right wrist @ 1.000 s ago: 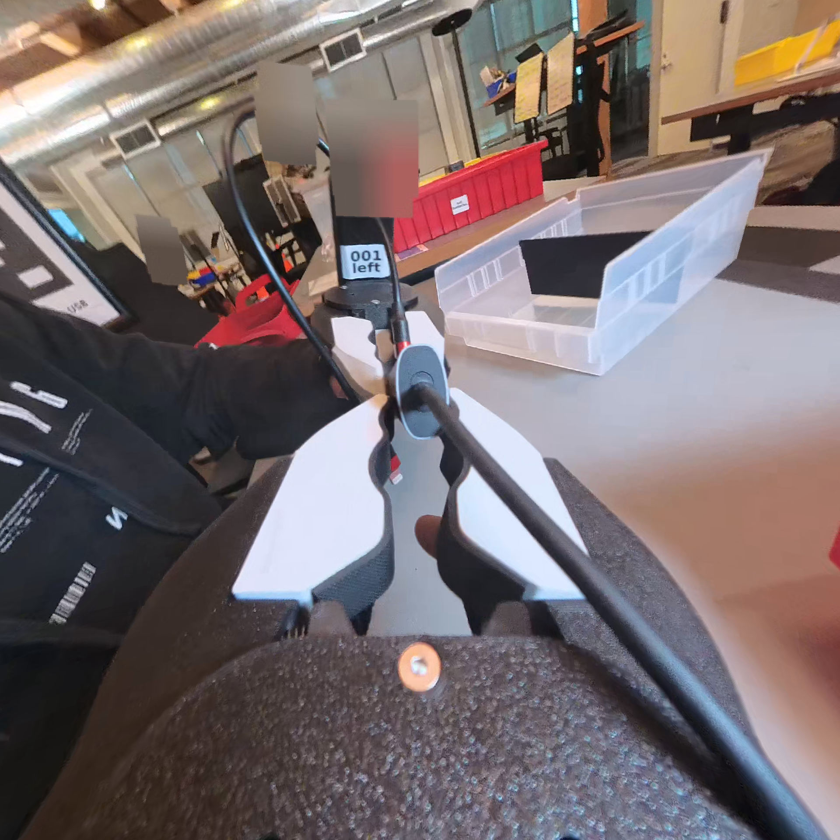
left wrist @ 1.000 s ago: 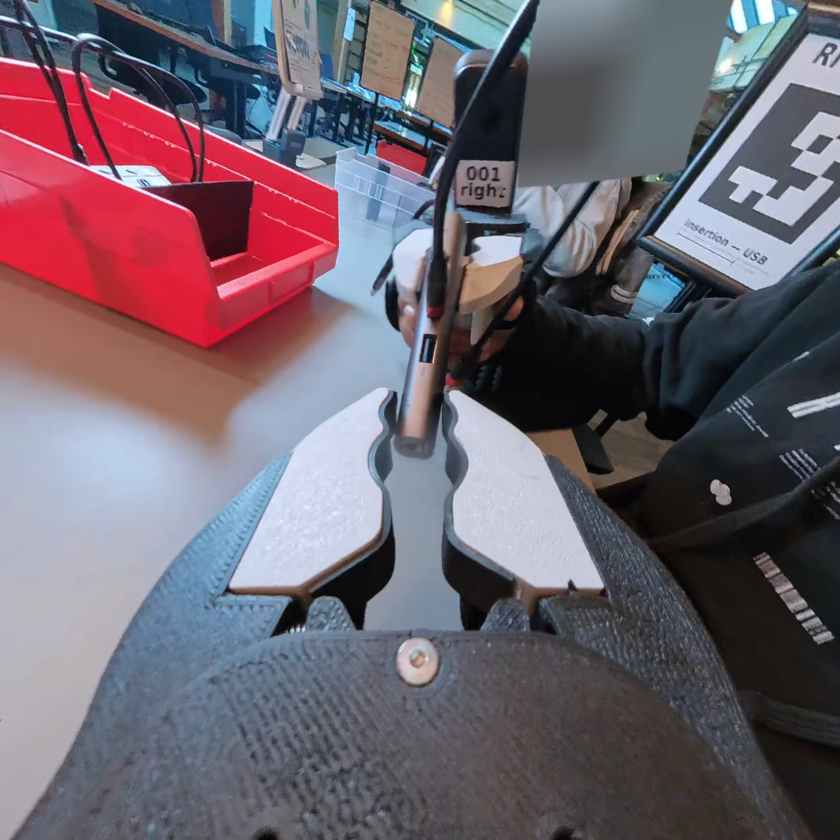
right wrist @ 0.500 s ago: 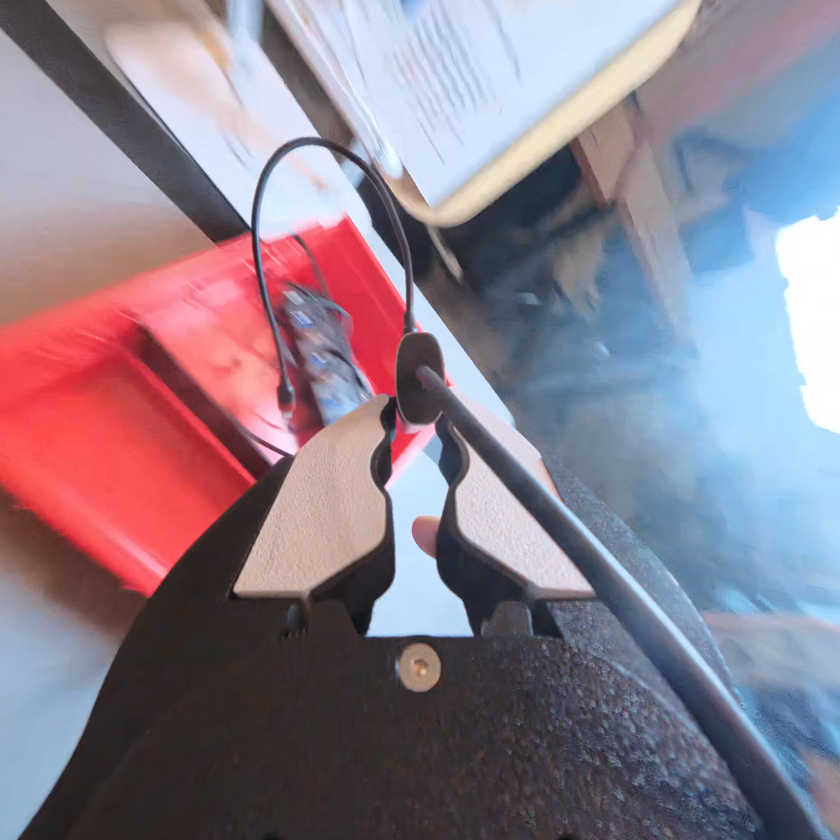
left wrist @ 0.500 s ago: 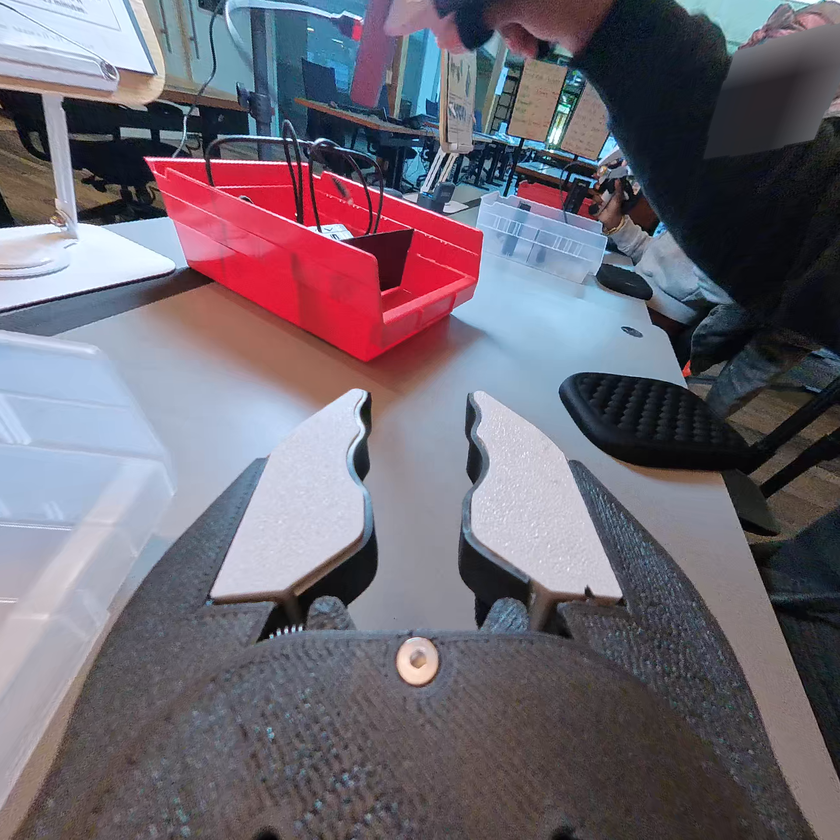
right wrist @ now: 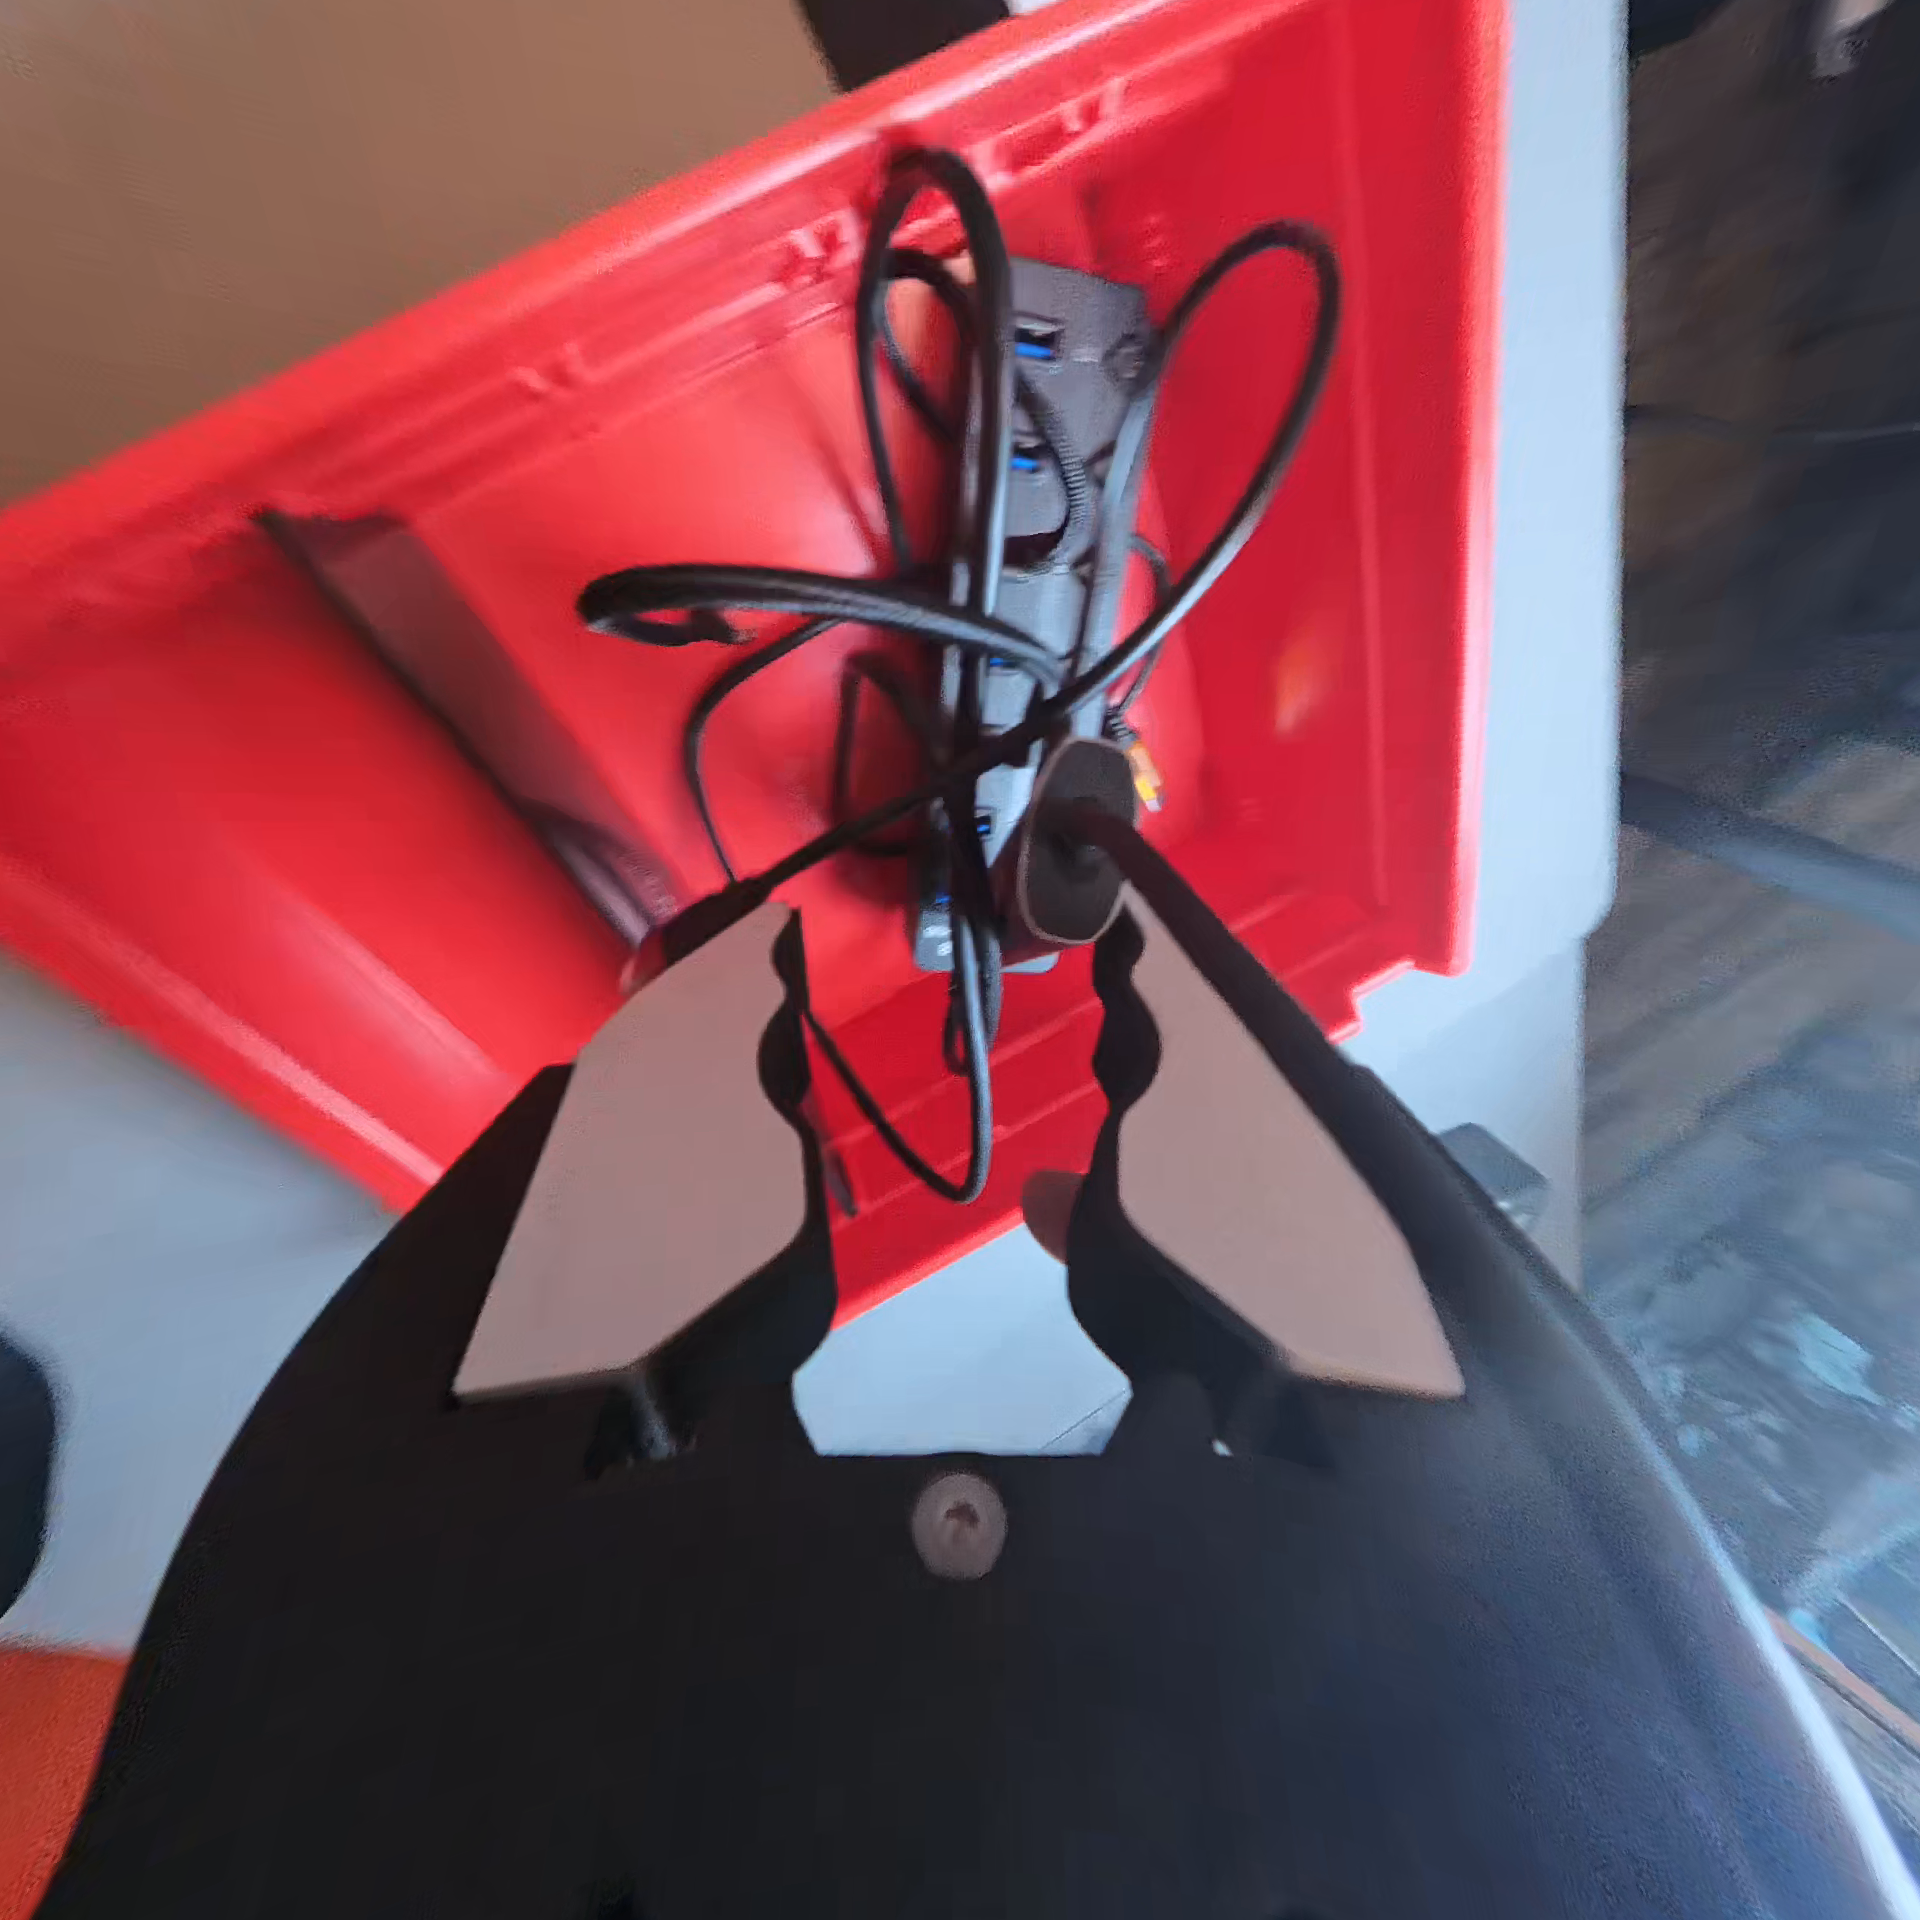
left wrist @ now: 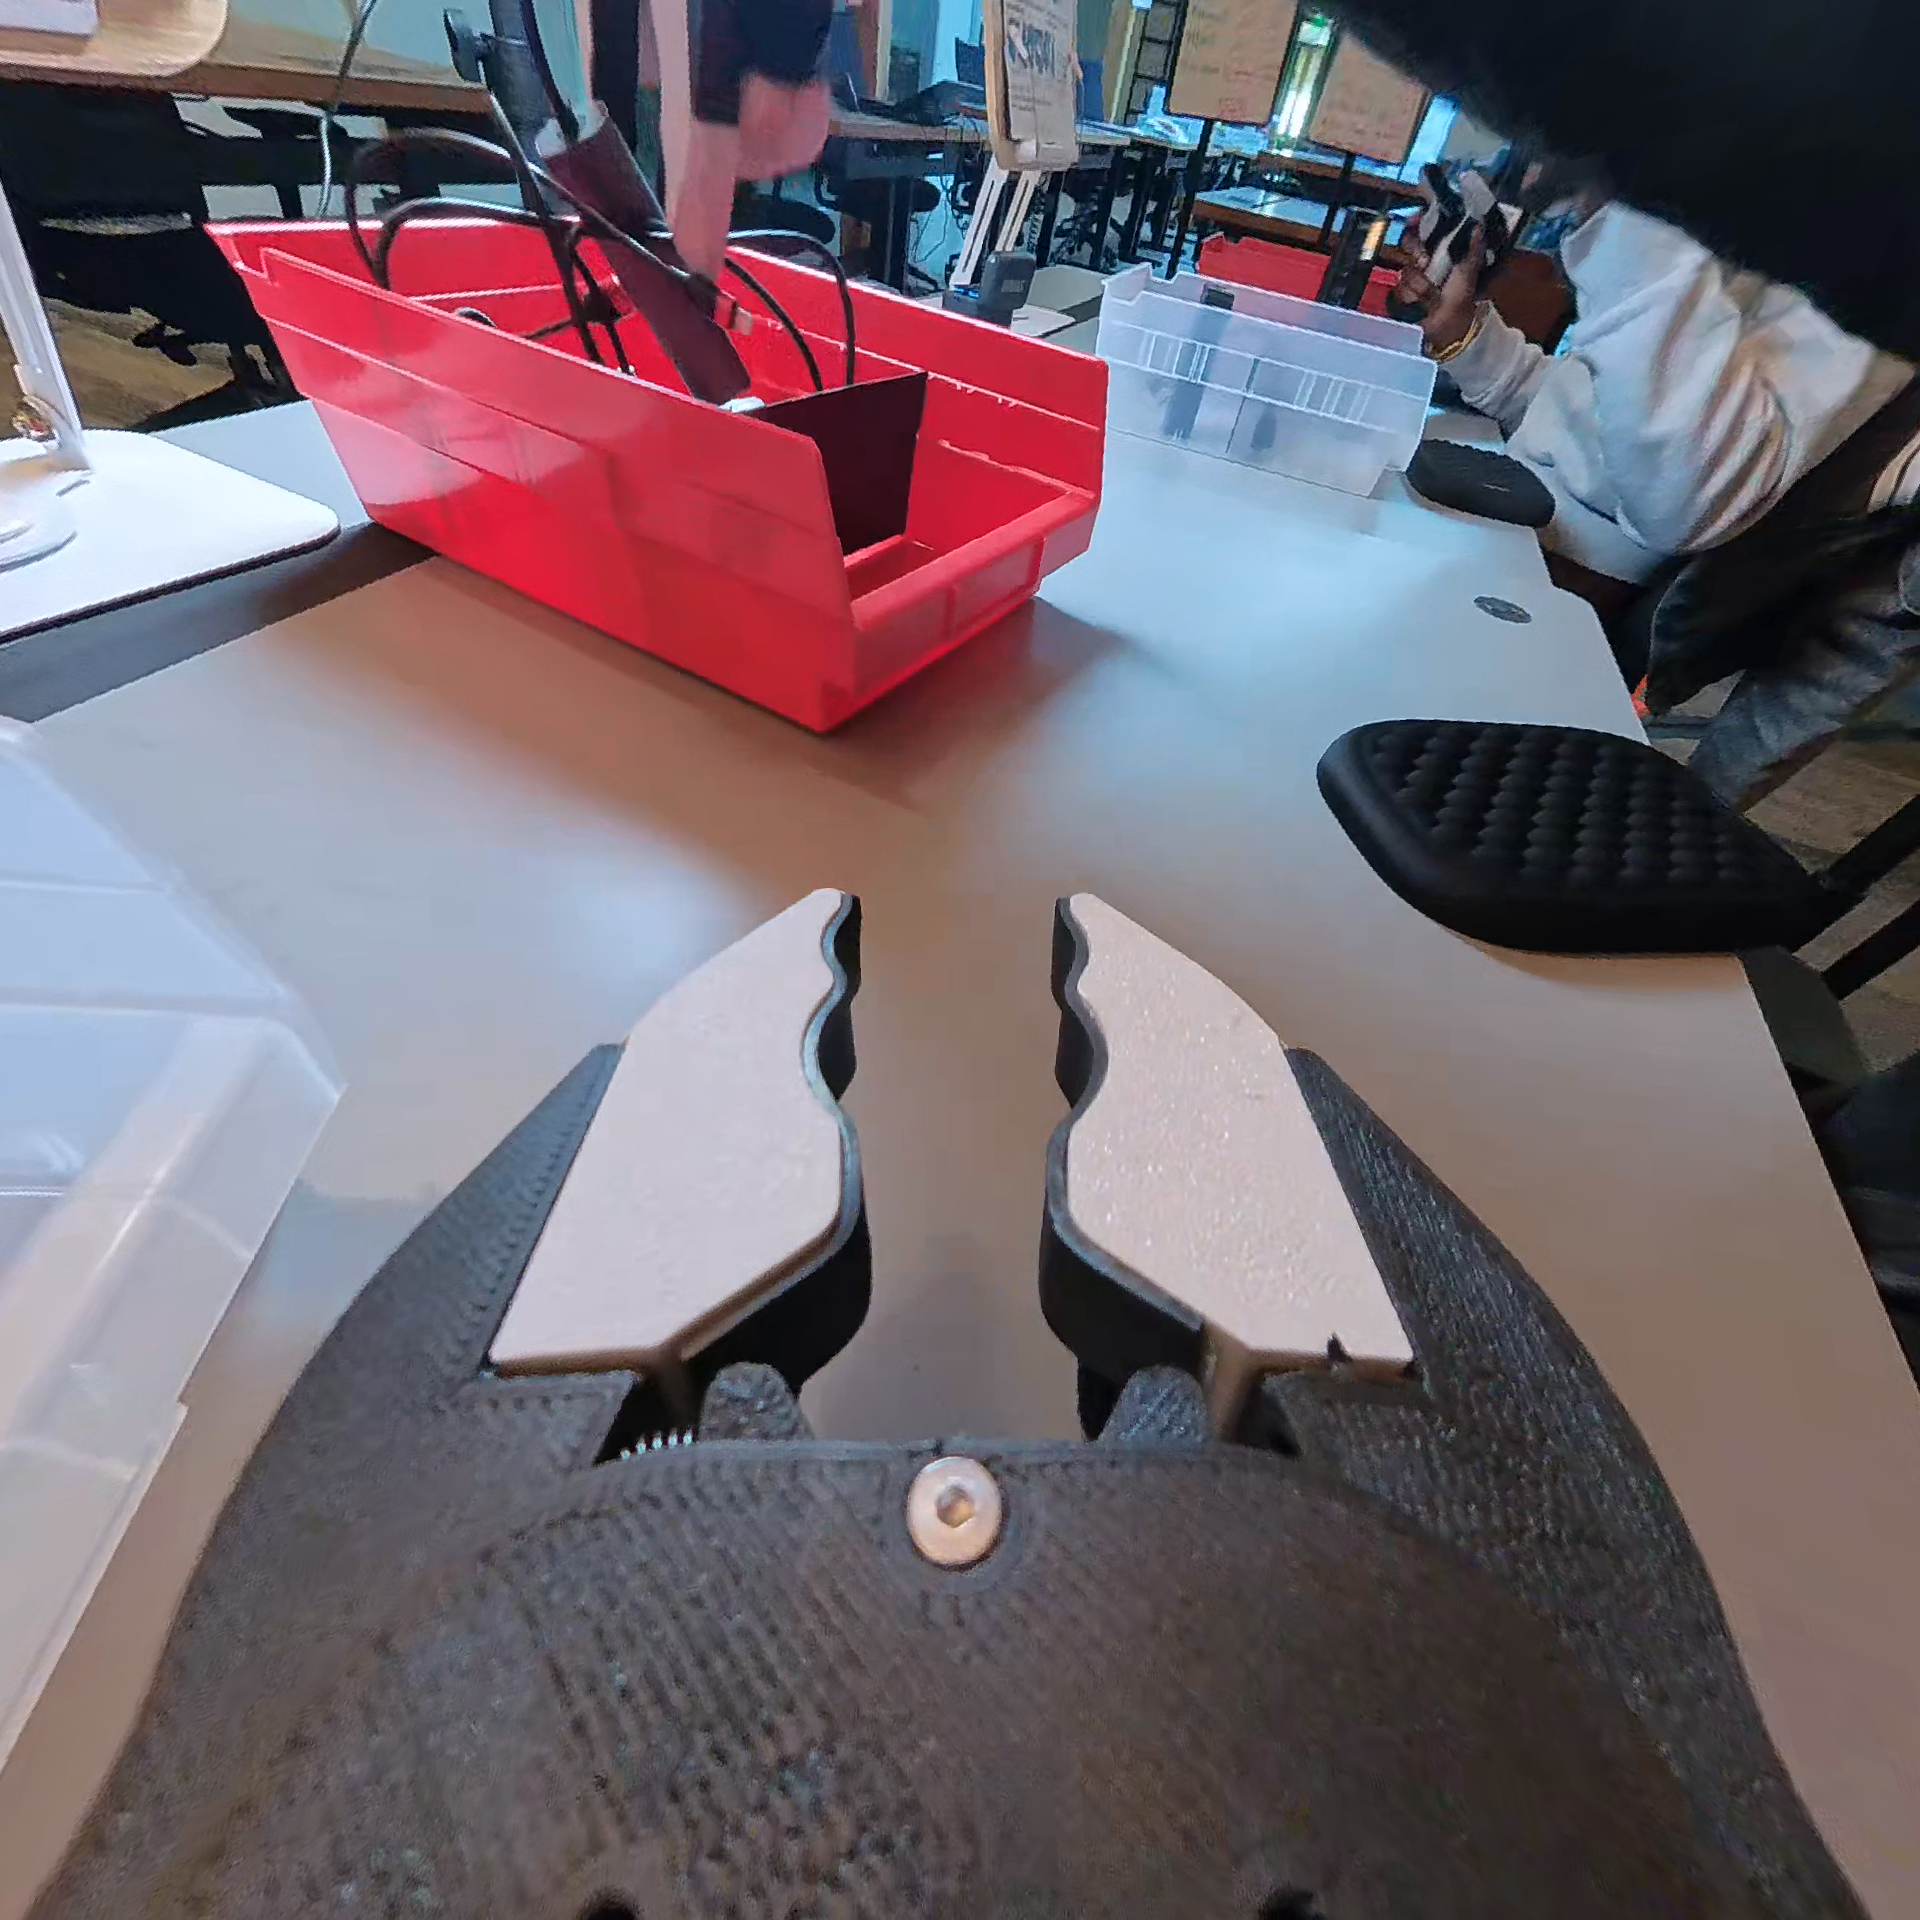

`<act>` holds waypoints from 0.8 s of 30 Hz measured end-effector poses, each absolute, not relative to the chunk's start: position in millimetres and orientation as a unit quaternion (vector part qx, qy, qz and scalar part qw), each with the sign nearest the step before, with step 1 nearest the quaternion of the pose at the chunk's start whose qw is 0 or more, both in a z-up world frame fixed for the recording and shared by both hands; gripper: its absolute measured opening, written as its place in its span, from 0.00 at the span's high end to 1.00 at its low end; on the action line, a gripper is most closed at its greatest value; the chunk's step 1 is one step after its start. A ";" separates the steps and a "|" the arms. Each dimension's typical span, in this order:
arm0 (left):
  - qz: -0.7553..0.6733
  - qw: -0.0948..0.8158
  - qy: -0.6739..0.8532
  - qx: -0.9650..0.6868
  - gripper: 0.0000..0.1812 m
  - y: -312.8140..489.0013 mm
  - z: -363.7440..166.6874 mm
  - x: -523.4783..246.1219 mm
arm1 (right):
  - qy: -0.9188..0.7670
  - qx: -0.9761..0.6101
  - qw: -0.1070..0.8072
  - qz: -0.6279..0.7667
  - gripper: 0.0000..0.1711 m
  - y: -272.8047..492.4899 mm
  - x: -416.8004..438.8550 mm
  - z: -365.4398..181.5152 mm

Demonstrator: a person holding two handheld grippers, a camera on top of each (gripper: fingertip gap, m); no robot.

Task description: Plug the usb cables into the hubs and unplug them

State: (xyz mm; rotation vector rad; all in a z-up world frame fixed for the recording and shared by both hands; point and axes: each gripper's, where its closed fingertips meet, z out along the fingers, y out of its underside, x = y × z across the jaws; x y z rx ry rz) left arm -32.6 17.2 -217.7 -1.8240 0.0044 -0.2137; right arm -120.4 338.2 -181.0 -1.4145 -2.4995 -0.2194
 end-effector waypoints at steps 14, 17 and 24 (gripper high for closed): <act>-0.080 0.597 0.005 -0.798 0.82 18.7 -223.5 -32.4 | -0.798 -0.530 0.255 0.127 0.66 328.4 -152.7 -95.0; -0.069 0.593 0.000 -0.802 0.84 17.4 -223.6 -36.9 | -0.764 -0.533 0.328 0.159 0.68 331.5 -157.8 -78.4; 0.046 0.580 -0.035 -0.813 0.80 -5.4 -199.5 -82.4 | -0.819 -0.437 0.291 0.230 0.69 259.1 -88.4 -109.1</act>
